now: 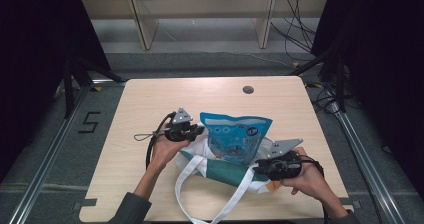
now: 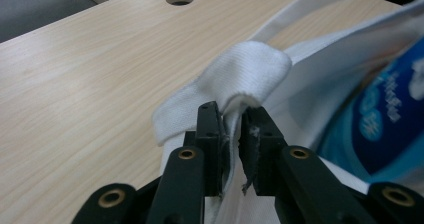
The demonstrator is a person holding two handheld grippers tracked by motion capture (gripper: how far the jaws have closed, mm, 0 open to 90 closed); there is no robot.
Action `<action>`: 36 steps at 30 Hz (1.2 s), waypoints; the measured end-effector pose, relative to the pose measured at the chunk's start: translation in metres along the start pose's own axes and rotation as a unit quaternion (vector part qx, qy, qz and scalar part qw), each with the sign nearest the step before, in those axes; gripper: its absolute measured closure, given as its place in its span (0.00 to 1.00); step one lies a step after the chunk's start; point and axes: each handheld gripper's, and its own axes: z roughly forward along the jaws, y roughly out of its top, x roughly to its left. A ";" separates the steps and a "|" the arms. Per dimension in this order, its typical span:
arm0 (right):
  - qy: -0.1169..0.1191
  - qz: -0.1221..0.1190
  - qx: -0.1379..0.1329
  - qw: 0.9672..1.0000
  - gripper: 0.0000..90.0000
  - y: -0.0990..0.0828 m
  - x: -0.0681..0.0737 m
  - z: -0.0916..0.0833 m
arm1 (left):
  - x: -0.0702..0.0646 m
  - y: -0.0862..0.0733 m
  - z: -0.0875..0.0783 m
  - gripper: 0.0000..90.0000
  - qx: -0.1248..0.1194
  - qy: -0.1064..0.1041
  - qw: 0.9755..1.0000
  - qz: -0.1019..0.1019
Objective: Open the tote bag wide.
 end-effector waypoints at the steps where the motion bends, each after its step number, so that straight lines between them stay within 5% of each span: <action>1: 0.000 -0.005 0.007 1.000 0.82 -0.001 0.002 0.000 | 0.004 0.000 0.004 0.88 0.006 0.000 1.000 -0.004; 8: 0.007 -0.025 0.040 0.999 0.84 -0.009 0.017 0.019 | 0.024 -0.015 0.038 0.90 0.053 0.011 0.997 -0.047; 9: -0.003 -0.050 0.057 0.997 0.84 -0.009 0.020 0.026 | 0.027 -0.023 0.050 0.90 0.067 0.010 0.996 -0.063; 12: -0.025 -0.033 0.068 0.997 0.84 -0.014 0.023 0.037 | 0.028 -0.027 0.058 0.90 0.082 0.013 0.995 -0.058; 15: -0.020 -0.038 0.062 0.997 0.84 -0.015 0.022 0.039 | 0.030 -0.028 0.062 0.88 0.086 0.016 0.994 -0.069; 19: -0.018 -0.017 0.058 0.998 0.79 -0.014 0.021 0.035 | 0.026 -0.023 0.049 0.78 0.067 0.025 0.995 -0.076; 20: -0.020 0.000 0.054 0.998 0.66 -0.011 0.021 0.027 | 0.023 -0.018 0.033 0.75 0.044 0.020 0.996 -0.073; 23: -0.015 -0.008 0.019 1.000 0.61 -0.001 0.020 0.005 | 0.016 -0.012 0.014 0.72 0.028 0.025 0.998 -0.060; 24: -0.014 -0.014 -0.002 1.000 0.61 0.002 0.019 -0.004 | 0.009 -0.007 -0.005 0.72 0.009 0.015 0.999 -0.041; 27: -0.016 -0.018 -0.029 0.999 0.61 0.008 0.016 -0.021 | -0.001 -0.007 -0.020 0.72 -0.008 0.005 0.999 -0.042; 31: -0.094 -0.003 -0.067 0.993 0.63 0.014 -0.001 -0.047 | -0.033 -0.021 -0.039 0.66 0.017 -0.025 0.999 -0.018; 35: -0.135 0.008 -0.063 0.989 0.65 0.014 -0.012 -0.046 | -0.053 -0.034 -0.046 0.63 0.019 -0.044 0.999 -0.018; 36: -0.147 0.006 -0.051 0.988 0.66 0.014 -0.019 -0.038 | -0.061 -0.037 -0.048 0.62 0.033 -0.042 0.999 0.000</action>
